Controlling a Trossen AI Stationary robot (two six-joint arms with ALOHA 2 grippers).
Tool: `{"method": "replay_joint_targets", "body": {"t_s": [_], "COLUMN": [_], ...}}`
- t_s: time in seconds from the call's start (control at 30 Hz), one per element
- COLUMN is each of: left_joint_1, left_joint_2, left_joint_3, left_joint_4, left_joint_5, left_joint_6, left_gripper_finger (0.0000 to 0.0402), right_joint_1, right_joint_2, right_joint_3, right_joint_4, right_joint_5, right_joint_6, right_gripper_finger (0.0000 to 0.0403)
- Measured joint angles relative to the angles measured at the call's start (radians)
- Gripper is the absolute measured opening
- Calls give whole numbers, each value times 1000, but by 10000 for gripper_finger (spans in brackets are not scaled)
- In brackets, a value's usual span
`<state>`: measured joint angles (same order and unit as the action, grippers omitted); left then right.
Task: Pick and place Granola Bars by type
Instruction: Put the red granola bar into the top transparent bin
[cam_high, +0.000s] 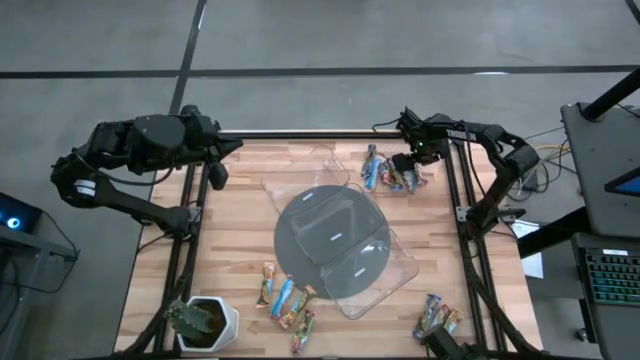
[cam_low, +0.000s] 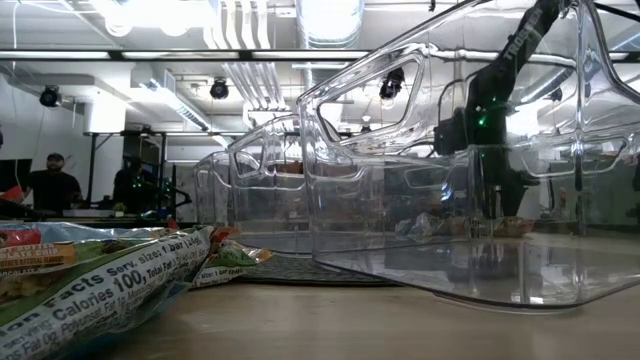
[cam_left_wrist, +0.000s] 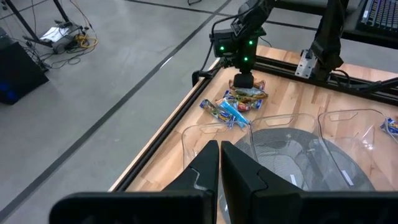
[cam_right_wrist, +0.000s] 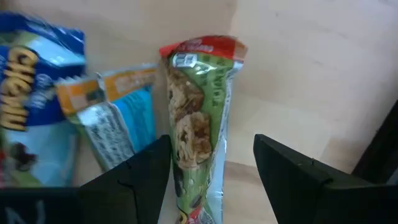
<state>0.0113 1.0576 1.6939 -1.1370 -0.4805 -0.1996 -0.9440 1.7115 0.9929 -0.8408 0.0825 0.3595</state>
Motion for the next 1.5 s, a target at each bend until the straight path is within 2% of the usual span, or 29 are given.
{"method": "replay_joint_targets", "body": {"t_s": [0.37,0.73,1.5], "left_joint_1": [0,0,0], "left_joint_2": [0,0,0], "left_joint_3": [0,0,0], "left_joint_4": [0,0,1], "left_joint_5": [0,0,0], "left_joint_6": [2,1,1], "left_gripper_finger": [0,0,0], "right_joint_1": [0,1,0], "right_joint_2": [5,5,3], "right_joint_3": [-2,-7,-7], "right_joint_4": [8,9,6], "right_joint_5": [-5,-16,-32], "right_joint_6": [-5,-20,-28], "right_gripper_finger": [211,136,43]}}
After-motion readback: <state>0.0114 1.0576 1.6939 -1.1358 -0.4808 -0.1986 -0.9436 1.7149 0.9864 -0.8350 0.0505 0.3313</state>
